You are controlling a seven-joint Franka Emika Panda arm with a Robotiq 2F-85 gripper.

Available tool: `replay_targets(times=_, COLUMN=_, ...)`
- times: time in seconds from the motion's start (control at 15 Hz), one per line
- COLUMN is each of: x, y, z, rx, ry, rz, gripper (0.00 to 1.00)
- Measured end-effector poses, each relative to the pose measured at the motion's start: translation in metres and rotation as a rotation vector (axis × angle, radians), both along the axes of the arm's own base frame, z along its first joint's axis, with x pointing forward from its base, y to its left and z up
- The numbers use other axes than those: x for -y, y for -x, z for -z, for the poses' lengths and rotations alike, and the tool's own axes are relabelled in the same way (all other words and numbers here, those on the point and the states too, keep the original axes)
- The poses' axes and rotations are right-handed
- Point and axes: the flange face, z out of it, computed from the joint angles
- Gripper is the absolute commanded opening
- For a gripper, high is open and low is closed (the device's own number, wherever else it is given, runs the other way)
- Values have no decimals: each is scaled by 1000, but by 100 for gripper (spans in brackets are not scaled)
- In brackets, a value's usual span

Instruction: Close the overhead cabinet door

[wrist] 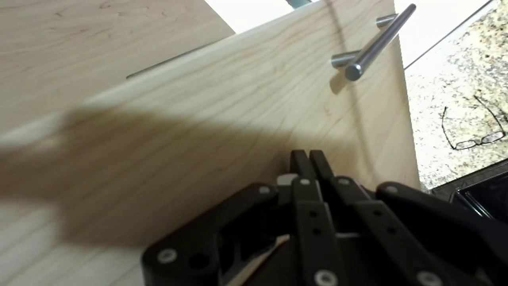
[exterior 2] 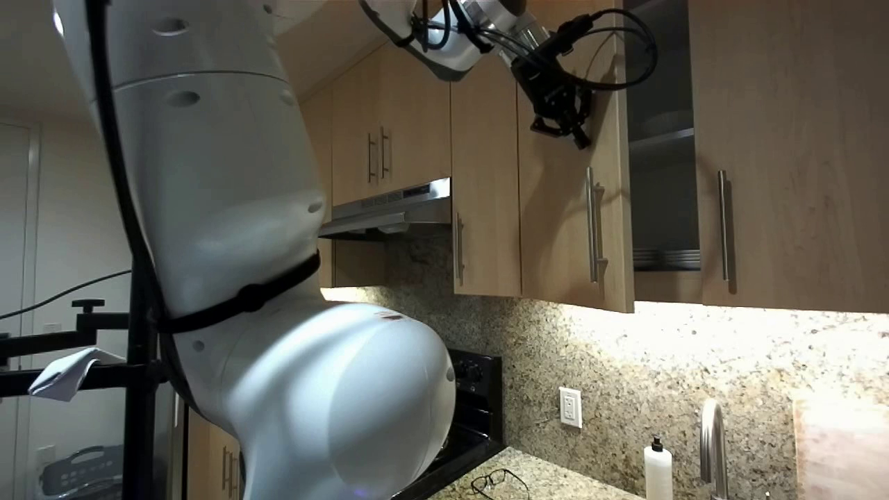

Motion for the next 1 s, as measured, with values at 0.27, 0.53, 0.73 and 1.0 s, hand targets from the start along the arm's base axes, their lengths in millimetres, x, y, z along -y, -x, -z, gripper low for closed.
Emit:
replay_targets(times=0.27, x=3, y=-21, z=-2, rx=-17, ry=0, rz=31, gripper=6)
replay_targets(times=0.53, x=0, y=-40, z=-7, rx=4, ry=5, rz=67, gripper=6)
replay_targets(times=0.73, x=-4, y=-51, z=-11, rx=16, ry=-1, rz=86, gripper=6)
replay_targets(times=1.0, x=-7, y=-61, z=-18, rx=44, ry=-13, rz=114, gripper=6)
